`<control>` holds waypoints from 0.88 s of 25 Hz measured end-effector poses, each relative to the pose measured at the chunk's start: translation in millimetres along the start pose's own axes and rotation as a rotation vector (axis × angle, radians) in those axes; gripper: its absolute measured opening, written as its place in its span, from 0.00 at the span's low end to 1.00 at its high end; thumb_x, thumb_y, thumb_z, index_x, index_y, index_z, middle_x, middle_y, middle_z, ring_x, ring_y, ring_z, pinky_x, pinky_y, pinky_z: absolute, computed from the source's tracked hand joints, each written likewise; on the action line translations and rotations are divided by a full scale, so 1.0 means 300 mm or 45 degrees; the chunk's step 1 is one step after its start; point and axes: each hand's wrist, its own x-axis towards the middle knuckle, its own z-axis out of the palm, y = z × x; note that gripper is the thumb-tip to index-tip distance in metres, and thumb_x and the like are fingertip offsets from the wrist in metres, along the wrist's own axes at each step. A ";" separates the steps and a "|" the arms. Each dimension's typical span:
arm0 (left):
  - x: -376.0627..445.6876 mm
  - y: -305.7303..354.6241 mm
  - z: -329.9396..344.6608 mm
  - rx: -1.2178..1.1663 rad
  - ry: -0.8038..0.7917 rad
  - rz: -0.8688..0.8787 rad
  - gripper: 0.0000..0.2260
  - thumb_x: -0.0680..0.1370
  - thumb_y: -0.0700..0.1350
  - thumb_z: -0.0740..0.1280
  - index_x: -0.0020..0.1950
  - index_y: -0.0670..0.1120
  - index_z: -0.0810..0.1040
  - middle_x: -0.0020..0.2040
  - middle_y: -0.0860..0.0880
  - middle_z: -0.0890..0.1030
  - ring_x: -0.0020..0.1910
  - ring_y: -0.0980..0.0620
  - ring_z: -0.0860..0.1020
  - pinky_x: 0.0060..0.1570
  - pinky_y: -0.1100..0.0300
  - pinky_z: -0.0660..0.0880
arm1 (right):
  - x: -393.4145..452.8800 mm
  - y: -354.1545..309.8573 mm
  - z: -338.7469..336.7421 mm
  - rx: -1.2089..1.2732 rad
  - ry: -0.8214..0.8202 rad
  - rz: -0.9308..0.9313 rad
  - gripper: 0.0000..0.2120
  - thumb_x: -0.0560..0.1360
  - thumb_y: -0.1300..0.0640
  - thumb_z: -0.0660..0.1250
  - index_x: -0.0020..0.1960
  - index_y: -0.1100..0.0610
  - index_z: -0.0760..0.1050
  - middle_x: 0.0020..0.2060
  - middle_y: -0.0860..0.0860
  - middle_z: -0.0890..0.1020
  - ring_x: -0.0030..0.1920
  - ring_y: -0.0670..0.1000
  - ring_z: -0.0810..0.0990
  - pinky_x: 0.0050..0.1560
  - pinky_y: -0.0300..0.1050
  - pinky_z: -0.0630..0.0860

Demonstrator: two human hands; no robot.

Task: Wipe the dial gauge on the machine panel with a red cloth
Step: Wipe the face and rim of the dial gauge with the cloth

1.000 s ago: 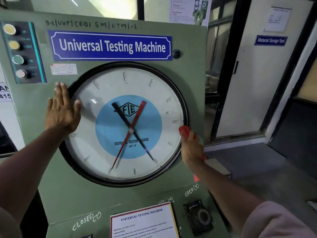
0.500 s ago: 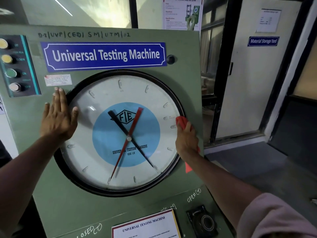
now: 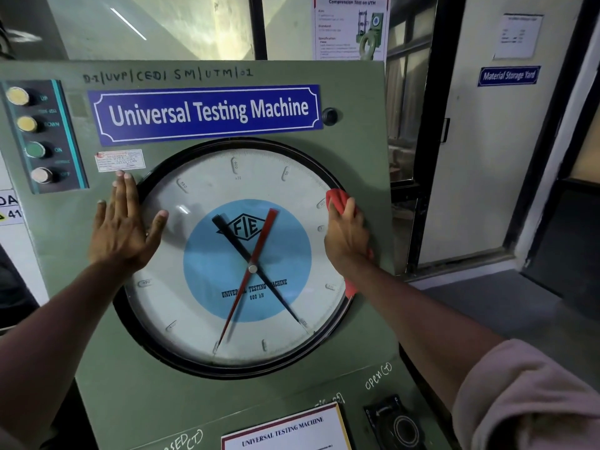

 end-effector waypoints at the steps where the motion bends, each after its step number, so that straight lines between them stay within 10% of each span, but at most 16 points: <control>1: 0.000 0.001 0.004 0.000 0.008 -0.007 0.40 0.82 0.69 0.45 0.85 0.47 0.37 0.86 0.48 0.43 0.85 0.48 0.47 0.81 0.47 0.46 | 0.012 -0.023 -0.007 0.010 -0.005 0.005 0.33 0.76 0.62 0.70 0.78 0.52 0.63 0.70 0.59 0.67 0.60 0.61 0.75 0.44 0.54 0.80; 22: 0.007 -0.017 0.002 0.010 -0.005 0.014 0.39 0.83 0.69 0.46 0.85 0.48 0.38 0.87 0.48 0.44 0.85 0.47 0.49 0.82 0.44 0.50 | 0.094 -0.215 -0.063 0.096 0.144 -0.032 0.35 0.73 0.65 0.71 0.77 0.50 0.65 0.68 0.59 0.67 0.55 0.60 0.76 0.38 0.52 0.76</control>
